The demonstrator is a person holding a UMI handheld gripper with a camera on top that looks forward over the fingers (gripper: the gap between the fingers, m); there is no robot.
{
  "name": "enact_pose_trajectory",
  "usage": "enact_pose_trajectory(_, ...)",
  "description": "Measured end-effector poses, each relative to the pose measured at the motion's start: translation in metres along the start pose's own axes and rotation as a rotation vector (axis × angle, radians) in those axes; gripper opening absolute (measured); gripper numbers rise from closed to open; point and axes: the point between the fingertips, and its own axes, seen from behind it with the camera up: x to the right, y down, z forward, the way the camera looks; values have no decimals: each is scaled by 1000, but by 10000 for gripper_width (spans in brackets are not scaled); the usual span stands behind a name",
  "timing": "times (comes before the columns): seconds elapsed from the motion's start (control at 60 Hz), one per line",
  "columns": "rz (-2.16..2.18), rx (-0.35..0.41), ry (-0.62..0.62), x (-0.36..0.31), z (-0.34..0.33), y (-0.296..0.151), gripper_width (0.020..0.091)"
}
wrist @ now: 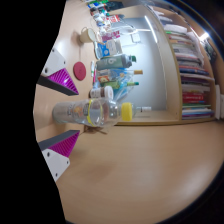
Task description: Pour water
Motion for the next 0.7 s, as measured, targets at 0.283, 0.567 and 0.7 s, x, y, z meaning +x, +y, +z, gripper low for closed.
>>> enact_pose_trajectory(0.283, 13, 70, -94, -3, 84, -7, 777)
enact_pose_trajectory(0.567, -6, 63, -45, -4, 122, -9, 563)
enact_pose_trajectory(0.7, -28, -6, 33, -3, 121, -3, 506)
